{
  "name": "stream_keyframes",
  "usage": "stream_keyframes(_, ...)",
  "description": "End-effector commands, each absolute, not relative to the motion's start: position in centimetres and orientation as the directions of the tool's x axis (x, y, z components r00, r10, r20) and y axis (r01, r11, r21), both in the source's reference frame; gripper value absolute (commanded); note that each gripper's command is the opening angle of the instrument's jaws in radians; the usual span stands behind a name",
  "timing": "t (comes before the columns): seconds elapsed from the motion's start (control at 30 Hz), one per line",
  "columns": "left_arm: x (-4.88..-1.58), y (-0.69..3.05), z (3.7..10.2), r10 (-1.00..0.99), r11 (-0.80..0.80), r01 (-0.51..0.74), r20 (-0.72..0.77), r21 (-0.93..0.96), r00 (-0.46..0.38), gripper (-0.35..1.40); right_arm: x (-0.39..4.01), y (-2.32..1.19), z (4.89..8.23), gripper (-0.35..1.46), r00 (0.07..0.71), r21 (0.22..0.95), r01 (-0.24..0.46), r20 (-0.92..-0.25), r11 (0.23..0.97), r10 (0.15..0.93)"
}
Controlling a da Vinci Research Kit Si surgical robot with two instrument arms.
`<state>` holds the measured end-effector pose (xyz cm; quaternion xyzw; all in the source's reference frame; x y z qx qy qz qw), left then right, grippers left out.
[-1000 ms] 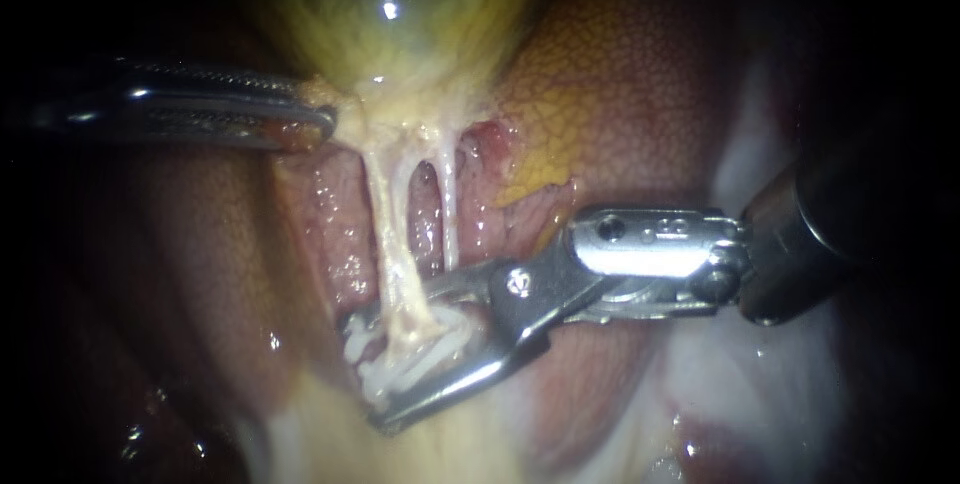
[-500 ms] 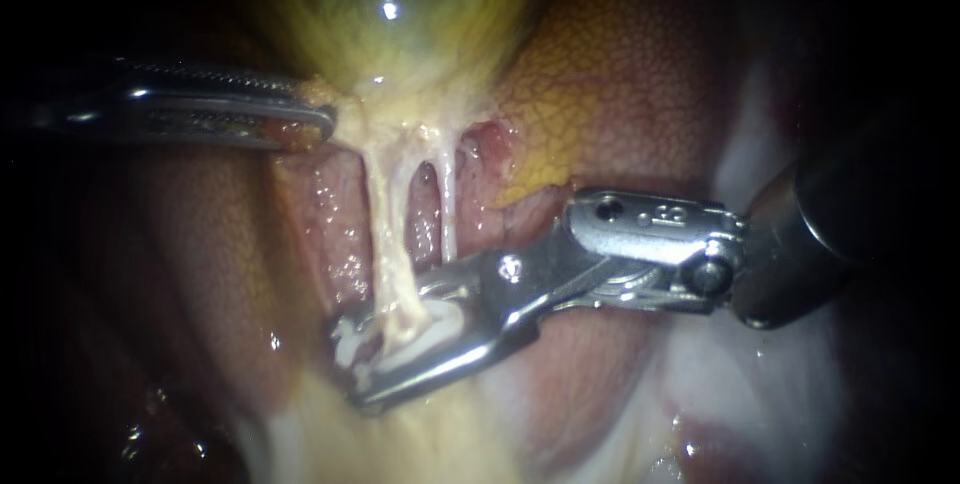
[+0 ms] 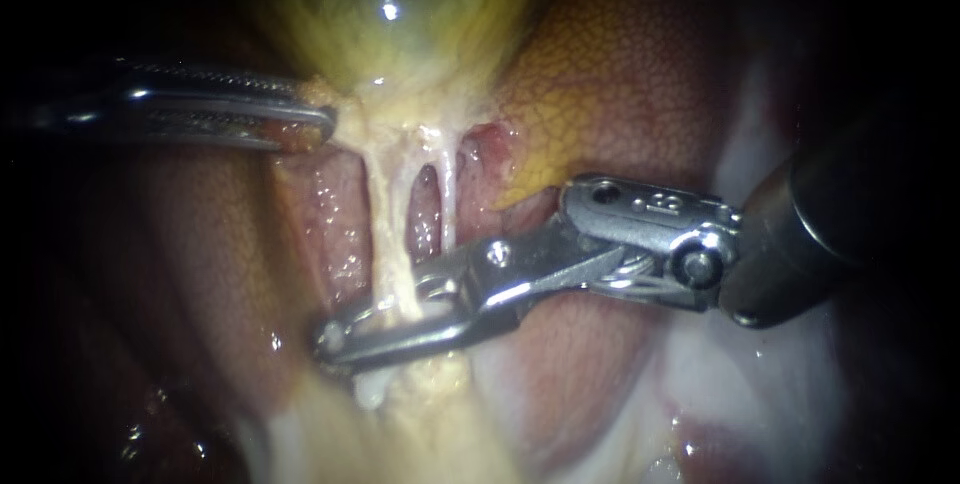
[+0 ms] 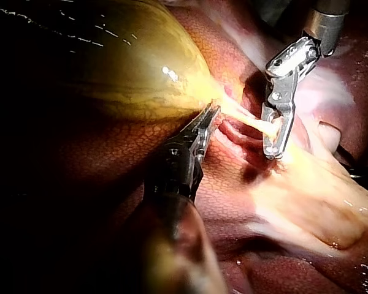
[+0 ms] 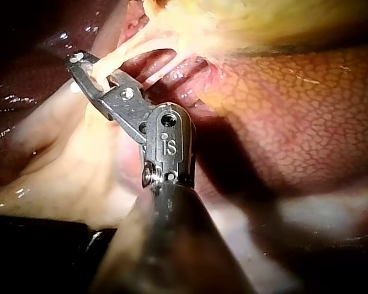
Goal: Clipping second clip left tube
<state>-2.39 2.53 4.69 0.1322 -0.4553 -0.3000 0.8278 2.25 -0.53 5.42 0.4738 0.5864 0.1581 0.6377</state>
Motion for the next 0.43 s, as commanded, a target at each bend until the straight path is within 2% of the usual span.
stream_keyframes(0.03,-2.39,2.53,4.69,-0.617,0.785,0.376,0.674,0.492,0.405,-0.35,2.24,-0.52,5.43,-0.35,0.263,0.79,0.355,-0.598,0.5,0.757)
stream_keyframes(0.43,-2.38,2.53,4.69,-0.617,0.785,0.376,0.675,0.492,0.405,-0.35,2.24,-0.52,5.44,-0.35,0.267,0.789,0.358,-0.599,0.499,0.755)
